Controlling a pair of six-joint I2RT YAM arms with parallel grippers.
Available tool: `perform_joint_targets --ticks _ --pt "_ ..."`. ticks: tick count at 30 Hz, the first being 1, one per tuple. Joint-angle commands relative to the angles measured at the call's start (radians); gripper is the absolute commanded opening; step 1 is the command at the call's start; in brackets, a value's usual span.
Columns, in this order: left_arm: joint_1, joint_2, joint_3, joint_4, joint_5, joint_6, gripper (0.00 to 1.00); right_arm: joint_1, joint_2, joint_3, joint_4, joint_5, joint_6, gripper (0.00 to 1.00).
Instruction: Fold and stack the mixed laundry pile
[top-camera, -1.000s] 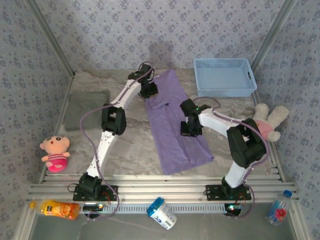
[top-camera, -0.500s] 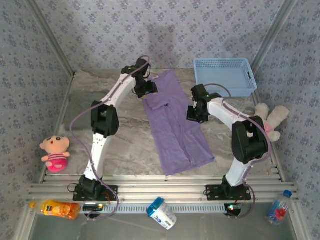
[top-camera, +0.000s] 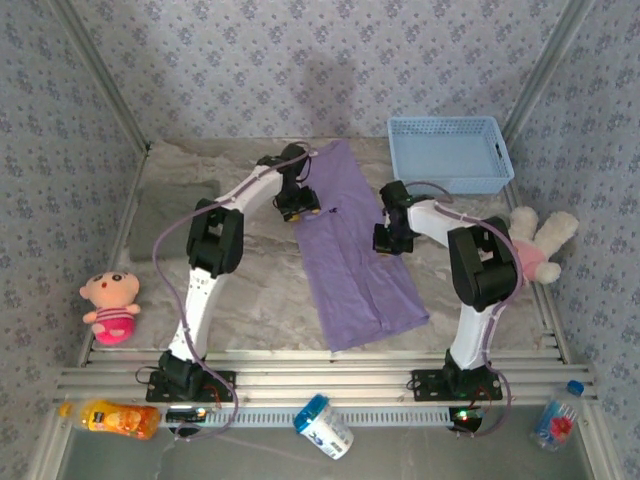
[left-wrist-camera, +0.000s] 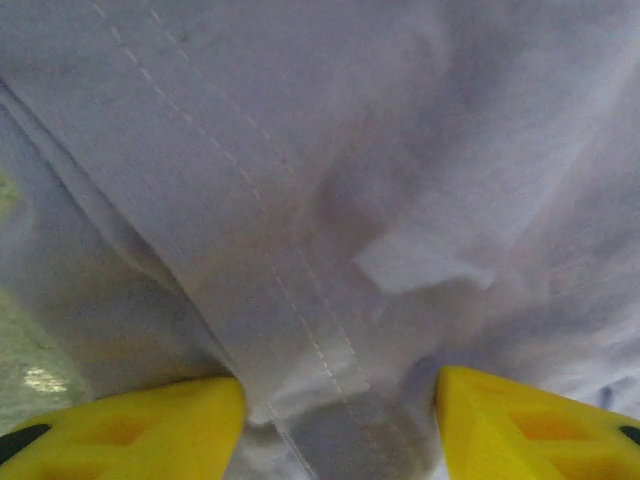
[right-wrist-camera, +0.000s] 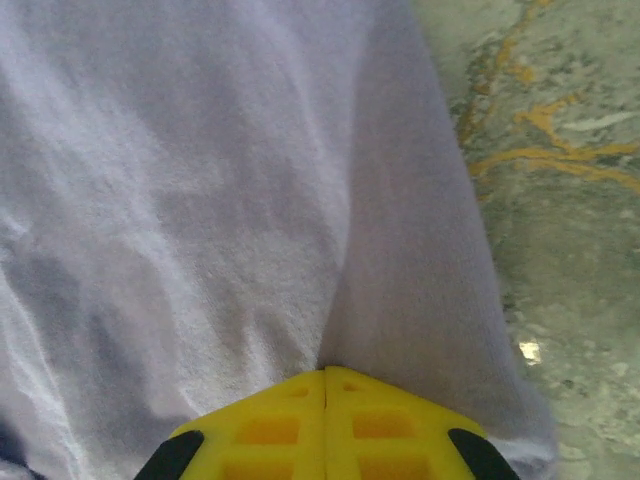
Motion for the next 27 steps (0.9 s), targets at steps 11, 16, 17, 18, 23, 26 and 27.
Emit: perform_joint_targets --ticks 11,16,17,18,23,26,27 --pt "0.017 0.363 0.473 -0.083 0.009 -0.053 0.57 0.132 0.065 -0.026 -0.005 -0.098 0.080 0.07" --pt "0.043 0.411 0.621 -0.104 0.075 -0.084 0.57 0.122 0.046 0.064 -0.096 -0.049 0.079 0.17" --pt "0.050 0.392 0.619 -0.102 0.075 -0.081 0.58 0.120 0.033 0.079 -0.106 -0.041 0.073 0.20" --pt "0.055 0.371 0.616 -0.104 0.073 -0.075 0.59 0.120 0.020 0.092 -0.116 -0.035 0.068 0.22" --pt "0.081 0.257 0.593 -0.113 0.071 -0.050 0.62 0.134 -0.016 0.159 -0.111 -0.036 0.061 0.28" --pt "0.091 0.193 0.586 -0.146 0.050 -0.019 0.63 0.157 0.003 0.186 -0.081 -0.069 0.073 0.29" --pt "0.092 0.170 0.581 -0.161 0.038 -0.003 0.63 0.166 0.019 0.197 -0.071 -0.079 0.076 0.29"
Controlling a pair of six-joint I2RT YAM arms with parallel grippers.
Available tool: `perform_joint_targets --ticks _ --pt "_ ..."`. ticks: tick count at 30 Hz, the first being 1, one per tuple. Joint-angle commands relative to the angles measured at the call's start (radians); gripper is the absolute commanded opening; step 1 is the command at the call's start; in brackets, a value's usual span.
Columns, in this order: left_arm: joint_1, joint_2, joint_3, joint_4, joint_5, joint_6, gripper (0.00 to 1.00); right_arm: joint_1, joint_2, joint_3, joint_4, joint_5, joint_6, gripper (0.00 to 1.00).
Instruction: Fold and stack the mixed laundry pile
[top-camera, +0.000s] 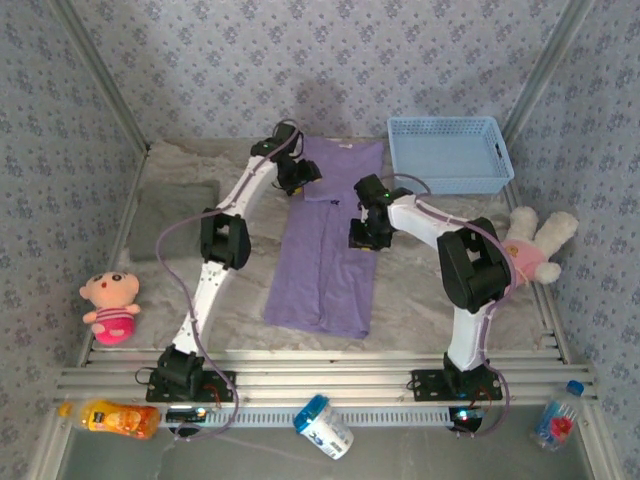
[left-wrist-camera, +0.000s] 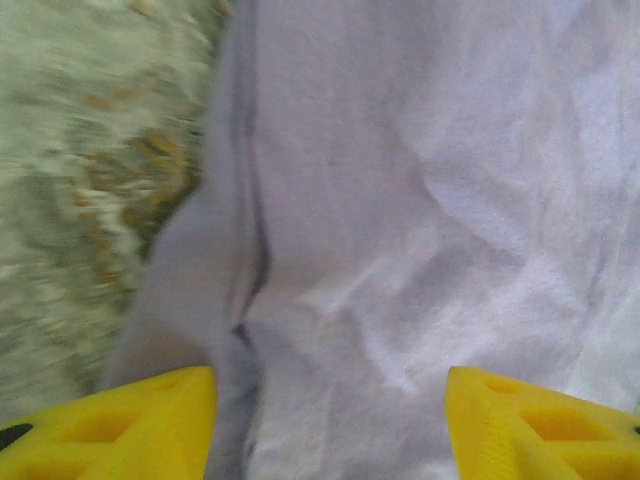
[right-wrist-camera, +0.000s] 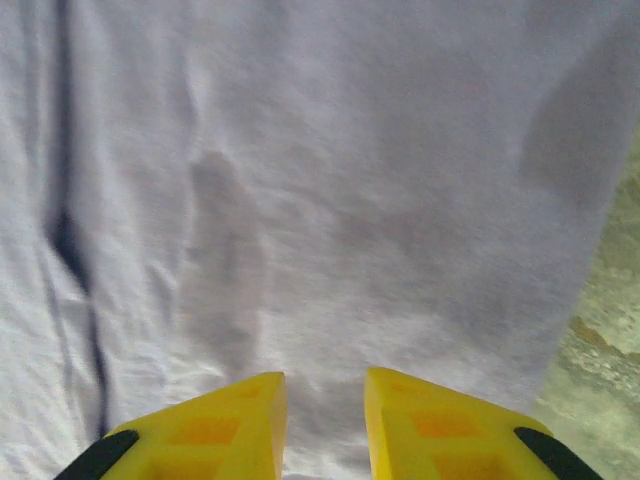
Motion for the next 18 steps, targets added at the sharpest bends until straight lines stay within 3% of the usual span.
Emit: perform_joint_targets --ticks 1,8,16,18 --pt "0.014 -0.151 -0.008 -0.085 -0.039 0.055 0.63 0.035 0.013 0.050 0.001 -0.033 0.011 0.29" --pt "0.011 -0.344 -0.249 -0.088 -0.086 0.125 0.63 0.078 0.109 0.102 0.044 -0.061 0.039 0.32" --pt "0.001 -0.670 -0.832 0.123 -0.113 0.108 0.63 0.090 0.155 0.116 0.010 0.005 0.088 0.36" --pt "0.001 -0.737 -0.968 0.170 -0.111 0.087 0.63 0.089 0.159 0.119 0.012 0.016 0.096 0.30"
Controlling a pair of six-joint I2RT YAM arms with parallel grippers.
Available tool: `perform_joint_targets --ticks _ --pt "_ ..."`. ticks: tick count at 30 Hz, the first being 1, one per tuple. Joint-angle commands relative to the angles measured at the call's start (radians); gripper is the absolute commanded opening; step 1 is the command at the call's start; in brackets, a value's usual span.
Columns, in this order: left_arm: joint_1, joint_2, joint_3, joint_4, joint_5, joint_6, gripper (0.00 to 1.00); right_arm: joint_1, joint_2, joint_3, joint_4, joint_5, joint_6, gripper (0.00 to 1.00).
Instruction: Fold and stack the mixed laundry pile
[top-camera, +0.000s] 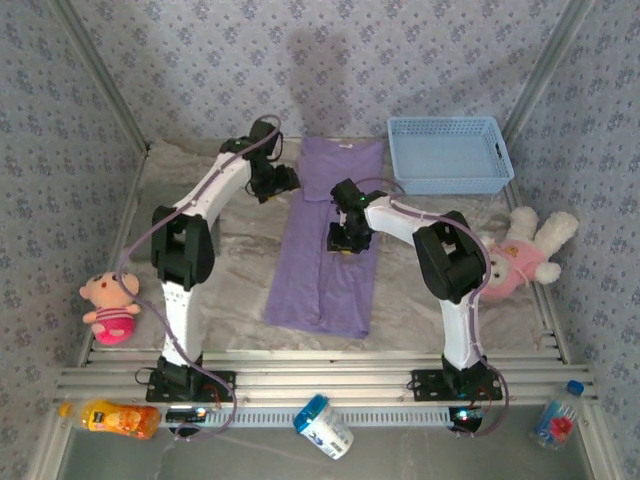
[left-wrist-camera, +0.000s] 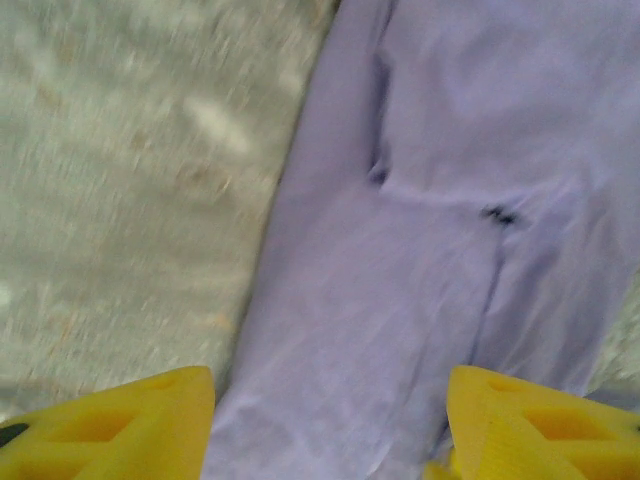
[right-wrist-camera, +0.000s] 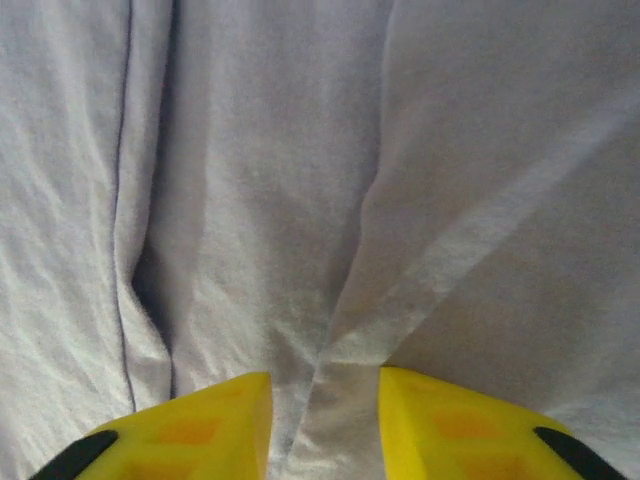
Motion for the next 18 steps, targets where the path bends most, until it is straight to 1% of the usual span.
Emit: perform_joint_targets --ticks 1,3,6,11,18 --pt "0.000 -0.108 -0.181 0.100 -0.016 -0.027 0.63 0.004 0.015 0.025 -0.025 0.038 0.039 0.25" --pt "0.000 -0.156 -0.284 0.126 -0.017 -0.043 0.64 0.007 0.014 0.027 -0.021 0.038 0.042 0.13" --pt "0.000 -0.204 -0.395 0.160 -0.021 -0.063 0.64 0.008 0.003 0.034 -0.023 0.038 0.043 0.00" --pt "-0.002 -0.238 -0.491 0.180 -0.024 -0.082 0.63 0.012 -0.039 0.037 -0.026 0.033 0.045 0.00" --pt "-0.021 -0.251 -0.559 0.183 -0.025 -0.087 0.63 0.034 -0.074 0.025 0.010 -0.008 0.070 0.00"
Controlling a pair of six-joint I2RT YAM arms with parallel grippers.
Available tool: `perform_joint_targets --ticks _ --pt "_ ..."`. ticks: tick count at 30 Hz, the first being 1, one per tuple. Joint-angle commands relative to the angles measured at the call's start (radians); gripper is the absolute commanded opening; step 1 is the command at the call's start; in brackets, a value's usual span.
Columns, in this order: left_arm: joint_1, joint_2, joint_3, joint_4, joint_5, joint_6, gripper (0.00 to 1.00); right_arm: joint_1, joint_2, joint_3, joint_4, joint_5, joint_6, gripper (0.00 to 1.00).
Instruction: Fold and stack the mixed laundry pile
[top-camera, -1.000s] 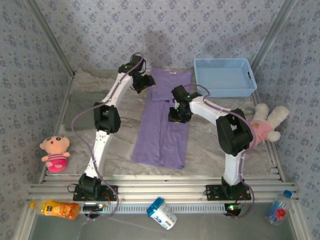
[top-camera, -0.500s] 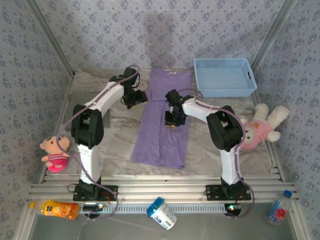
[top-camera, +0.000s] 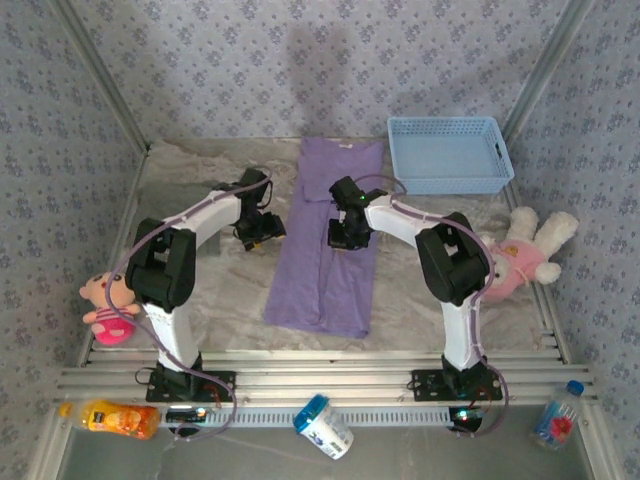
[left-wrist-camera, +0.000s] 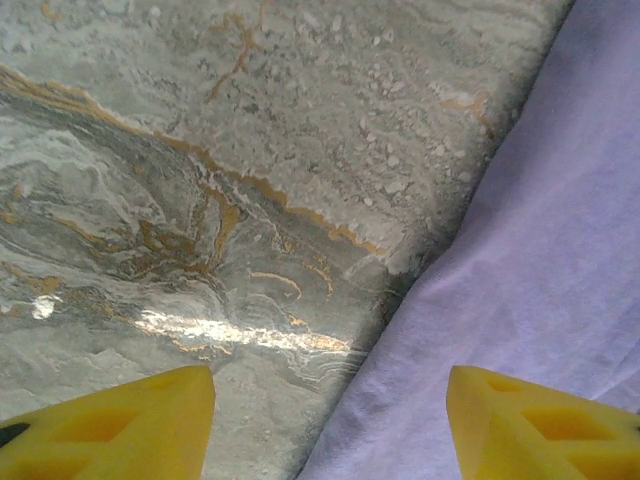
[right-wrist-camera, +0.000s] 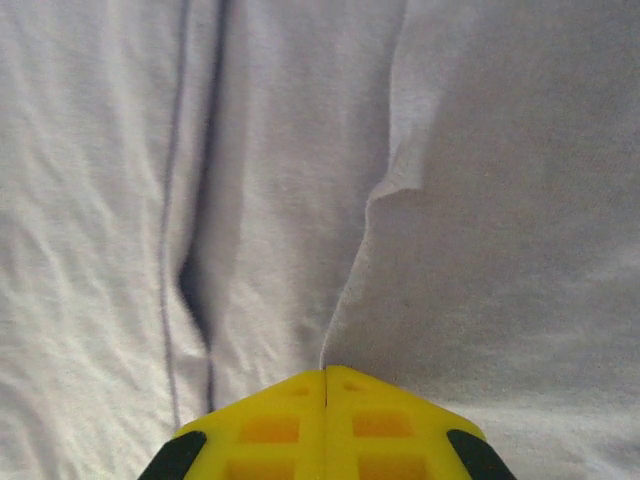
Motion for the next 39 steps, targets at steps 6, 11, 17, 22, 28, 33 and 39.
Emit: perform_joint_targets --ticks 6,11,17,22,28,33,39 --pt "-0.037 -0.047 -0.075 0.053 -0.001 -0.030 0.63 0.038 0.011 0.032 0.036 -0.051 0.028 0.00" --pt "-0.058 -0.056 -0.094 0.039 0.003 -0.029 0.63 0.025 0.062 0.047 -0.017 -0.078 0.057 0.19" --pt "-0.071 -0.124 -0.112 -0.031 -0.004 0.002 0.63 0.007 -0.066 -0.015 -0.023 -0.030 0.044 0.35" --pt "-0.100 -0.184 -0.169 -0.064 -0.017 0.000 0.63 -0.046 -0.121 -0.053 -0.010 0.005 -0.007 0.36" --pt "-0.155 -0.205 -0.262 -0.025 -0.044 -0.068 0.63 -0.147 -0.016 -0.006 0.004 -0.008 -0.029 0.37" --pt "-0.207 -0.166 -0.298 0.006 -0.030 -0.112 0.59 -0.185 0.069 0.012 0.049 -0.039 -0.009 0.36" --pt "-0.278 -0.137 -0.313 0.011 0.064 -0.124 0.47 -0.222 0.061 -0.012 0.013 0.054 0.001 0.36"
